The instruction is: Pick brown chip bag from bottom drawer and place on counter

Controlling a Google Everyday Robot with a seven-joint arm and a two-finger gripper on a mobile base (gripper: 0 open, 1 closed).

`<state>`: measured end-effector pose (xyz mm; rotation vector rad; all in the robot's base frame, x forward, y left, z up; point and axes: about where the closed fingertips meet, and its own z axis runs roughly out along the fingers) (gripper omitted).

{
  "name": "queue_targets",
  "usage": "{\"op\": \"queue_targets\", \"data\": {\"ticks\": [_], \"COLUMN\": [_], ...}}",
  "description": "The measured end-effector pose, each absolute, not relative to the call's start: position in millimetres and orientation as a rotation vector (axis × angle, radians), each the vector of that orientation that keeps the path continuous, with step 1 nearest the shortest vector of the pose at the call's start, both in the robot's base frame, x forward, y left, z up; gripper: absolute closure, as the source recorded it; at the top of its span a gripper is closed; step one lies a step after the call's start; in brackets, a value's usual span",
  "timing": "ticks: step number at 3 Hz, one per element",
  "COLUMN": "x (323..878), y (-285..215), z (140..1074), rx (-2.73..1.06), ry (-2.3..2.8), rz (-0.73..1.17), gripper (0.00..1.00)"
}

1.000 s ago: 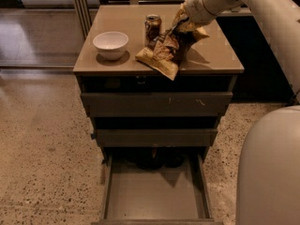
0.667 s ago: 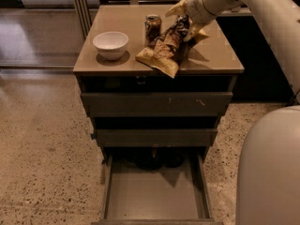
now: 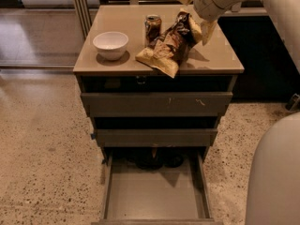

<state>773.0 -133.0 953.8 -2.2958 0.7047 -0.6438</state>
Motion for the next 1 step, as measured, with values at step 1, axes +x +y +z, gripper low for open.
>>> {"op": "queue_targets", "data": {"ticks": [1], "x": [773.0], "y": [-133.0], "z": [953.8], "rx": [-2.296], "ry": [0.705], "rz": [-0.644], "gripper": [0.0]}}
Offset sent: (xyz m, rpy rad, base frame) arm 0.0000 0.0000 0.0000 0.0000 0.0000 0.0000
